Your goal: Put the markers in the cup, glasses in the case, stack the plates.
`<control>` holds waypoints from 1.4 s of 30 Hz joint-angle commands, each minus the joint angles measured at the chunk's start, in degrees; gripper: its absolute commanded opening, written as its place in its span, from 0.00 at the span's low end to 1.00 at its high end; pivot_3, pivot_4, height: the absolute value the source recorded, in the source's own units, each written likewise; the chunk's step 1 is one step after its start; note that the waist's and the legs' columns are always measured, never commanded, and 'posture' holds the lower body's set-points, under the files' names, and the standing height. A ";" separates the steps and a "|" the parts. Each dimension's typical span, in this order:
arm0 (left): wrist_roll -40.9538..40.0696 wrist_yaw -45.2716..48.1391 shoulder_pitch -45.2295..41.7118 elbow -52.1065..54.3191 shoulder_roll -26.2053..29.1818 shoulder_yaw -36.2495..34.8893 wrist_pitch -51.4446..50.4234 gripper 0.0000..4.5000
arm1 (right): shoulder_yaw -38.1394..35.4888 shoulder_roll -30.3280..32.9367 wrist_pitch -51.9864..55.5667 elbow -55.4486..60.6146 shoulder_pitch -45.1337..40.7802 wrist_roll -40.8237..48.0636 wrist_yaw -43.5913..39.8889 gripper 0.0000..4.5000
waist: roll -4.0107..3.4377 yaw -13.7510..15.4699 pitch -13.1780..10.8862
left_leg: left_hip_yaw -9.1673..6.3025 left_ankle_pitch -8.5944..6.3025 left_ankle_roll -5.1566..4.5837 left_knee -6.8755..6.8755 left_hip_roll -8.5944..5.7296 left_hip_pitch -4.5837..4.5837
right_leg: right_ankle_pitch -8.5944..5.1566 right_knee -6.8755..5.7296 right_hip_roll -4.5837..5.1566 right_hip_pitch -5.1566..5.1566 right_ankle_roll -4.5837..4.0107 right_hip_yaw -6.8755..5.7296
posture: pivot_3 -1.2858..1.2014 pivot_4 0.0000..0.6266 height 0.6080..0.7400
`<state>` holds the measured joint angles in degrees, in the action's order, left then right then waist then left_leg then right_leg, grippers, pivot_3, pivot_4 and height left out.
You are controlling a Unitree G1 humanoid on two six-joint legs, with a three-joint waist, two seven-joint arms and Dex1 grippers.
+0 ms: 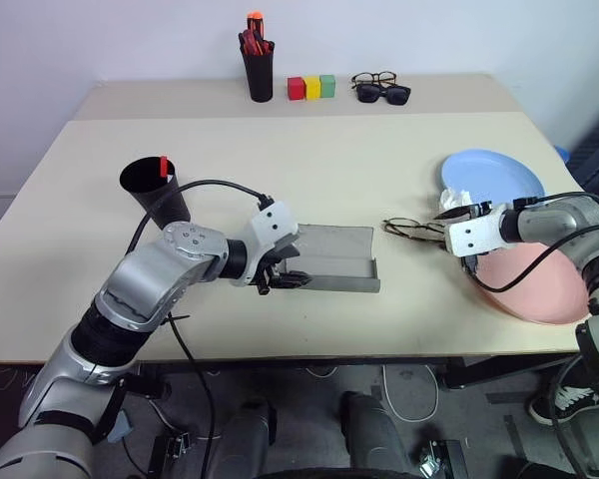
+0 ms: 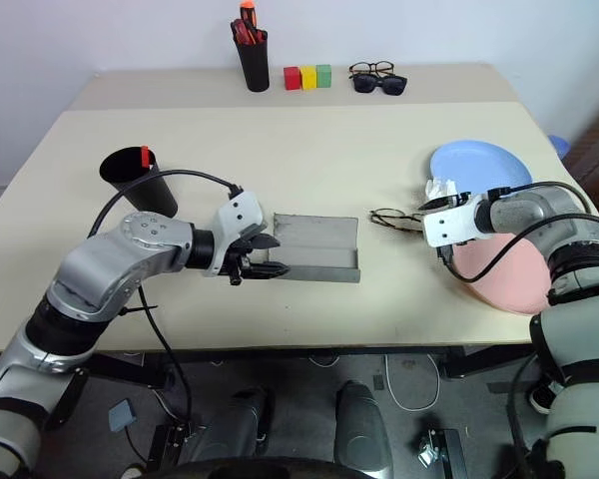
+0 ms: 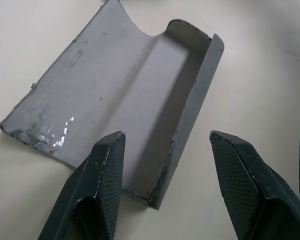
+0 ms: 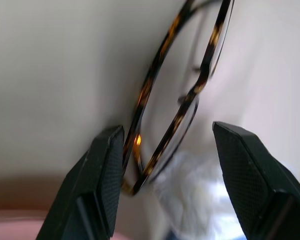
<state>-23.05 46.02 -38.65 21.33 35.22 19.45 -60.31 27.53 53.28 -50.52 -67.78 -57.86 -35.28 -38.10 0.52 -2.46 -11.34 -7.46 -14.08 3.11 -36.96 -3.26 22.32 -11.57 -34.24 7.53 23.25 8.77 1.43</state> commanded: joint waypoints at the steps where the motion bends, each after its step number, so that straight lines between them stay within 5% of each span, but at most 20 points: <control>1: 0.47 0.15 -1.25 0.30 -0.19 -0.11 1.43 0.60 | 0.18 2.49 0.50 -2.20 -0.56 -2.04 4.00 0.64 | 0.00 -0.02 0.00 | 0.00 0.00 0.00 0.00 0.00 0.00 | -0.01 0.00 0.00 0.00 -0.03 0.00 | 0.52 0.24 1.00; 7: 0.92 0.16 -1.78 -1.55 -1.31 0.36 2.98 0.60 | -16.81 1.12 10.04 5.97 7.14 22.99 -11.03 0.64 | 0.02 -0.10 -0.03 | -0.01 0.00 -0.01 0.07 0.01 0.01 | 0.06 0.03 0.00 0.01 0.10 0.02 | 0.52 0.24 1.00; 12: 1.77 0.64 -2.12 -3.59 -2.32 1.36 5.01 0.60 | -31.64 0.86 36.40 36.46 27.53 46.10 -16.69 0.64 | 0.01 0.34 -0.02 | -0.05 -0.01 -0.02 0.10 0.01 0.03 | 0.05 0.03 0.00 0.03 0.11 0.01 | 0.52 0.24 1.00; 17: 2.44 1.70 -3.21 -6.53 -3.01 1.88 6.94 0.60 | -46.72 -2.70 74.16 64.48 43.33 69.31 -6.00 0.64 | -0.03 0.20 -0.01 | -0.02 -0.02 -0.05 0.01 0.00 0.07 | 0.05 0.01 0.02 0.07 0.10 0.03 | 0.52 0.24 1.00; 20: 2.86 2.45 -3.90 -8.17 -3.35 1.87 7.82 0.60 | -54.50 -7.53 94.40 73.30 44.87 86.99 5.98 0.64 | -0.03 -0.01 -0.01 | -0.02 -0.03 -0.06 -0.02 0.04 0.03 | -0.02 -0.03 0.00 0.06 -0.10 0.03 | 0.52 0.24 1.00; 26: 3.23 3.26 -4.70 -9.93 -3.54 1.25 8.16 0.60 | -60.13 -17.74 109.50 73.95 41.10 117.68 27.36 0.64 | -0.03 0.22 -0.01 | -0.01 -0.02 -0.07 -0.08 0.06 0.07 | -0.01 -0.04 -0.01 0.07 -0.17 0.02 | 0.52 0.24 1.00; 42: 2.00 0.14 -1.59 -4.24 -1.76 -2.67 3.49 0.60 | -59.03 -18.50 112.53 61.49 40.64 117.28 29.31 0.64 | -0.03 1.47 -0.01 | 0.01 -0.06 -0.13 0.01 0.06 0.12 | 0.07 0.00 -0.03 0.15 0.09 0.01 | 0.52 0.24 1.00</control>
<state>-20.60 46.58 -40.48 14.54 33.06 19.02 -56.37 -30.04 34.22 61.84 -7.18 -17.49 81.68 -7.98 0.49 -0.98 -11.35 -7.45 -14.14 2.98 -36.95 -3.20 22.44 -11.50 -34.24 7.50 23.40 8.86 1.44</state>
